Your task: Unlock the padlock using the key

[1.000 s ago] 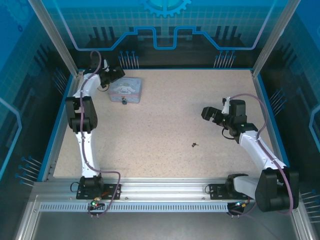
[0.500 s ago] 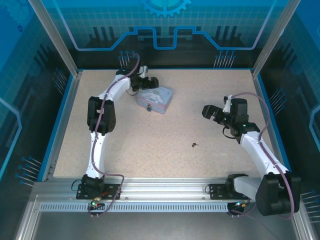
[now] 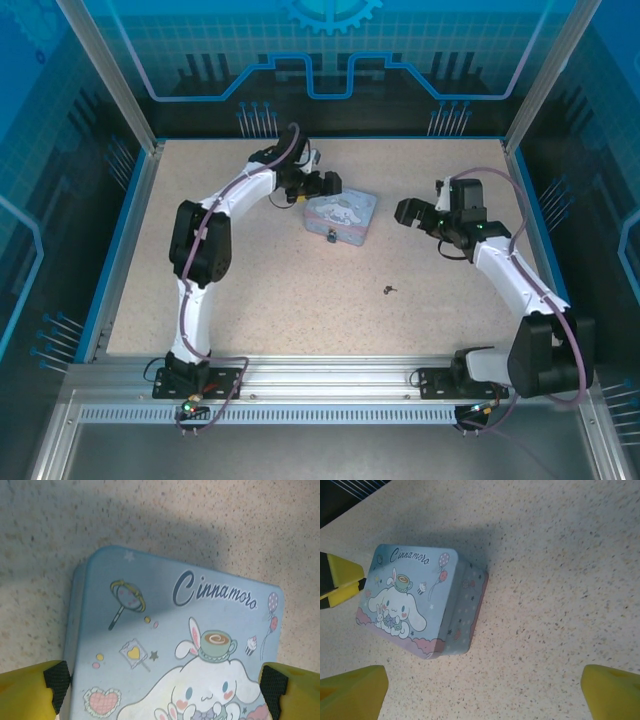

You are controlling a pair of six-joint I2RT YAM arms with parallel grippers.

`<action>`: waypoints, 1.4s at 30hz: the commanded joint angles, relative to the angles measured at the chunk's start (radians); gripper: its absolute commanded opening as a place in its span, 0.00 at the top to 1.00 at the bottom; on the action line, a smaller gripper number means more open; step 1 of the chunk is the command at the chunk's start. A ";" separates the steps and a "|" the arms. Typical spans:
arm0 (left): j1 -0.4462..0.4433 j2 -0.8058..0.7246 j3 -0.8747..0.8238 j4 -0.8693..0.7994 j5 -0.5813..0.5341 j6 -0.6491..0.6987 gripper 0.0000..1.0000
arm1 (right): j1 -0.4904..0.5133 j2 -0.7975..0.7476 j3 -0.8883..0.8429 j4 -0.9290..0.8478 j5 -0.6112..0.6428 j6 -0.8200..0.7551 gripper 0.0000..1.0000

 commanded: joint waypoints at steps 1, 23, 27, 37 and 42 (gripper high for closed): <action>-0.021 -0.083 -0.080 0.072 0.063 -0.116 0.01 | 0.018 0.028 0.041 -0.041 -0.040 0.044 0.00; -0.038 -0.314 -0.446 0.293 -0.048 -0.247 0.01 | 0.081 0.467 0.349 0.003 -0.056 0.184 0.00; -0.013 -0.297 -0.441 0.318 -0.045 -0.273 0.01 | 0.117 0.534 0.409 0.001 -0.054 0.207 0.00; -0.006 -0.284 -0.466 0.376 -0.020 -0.300 0.01 | 0.239 0.560 0.416 0.026 -0.024 0.243 0.00; -0.005 -0.297 -0.501 0.384 -0.018 -0.298 0.01 | 0.267 0.556 0.405 0.031 -0.012 0.245 0.00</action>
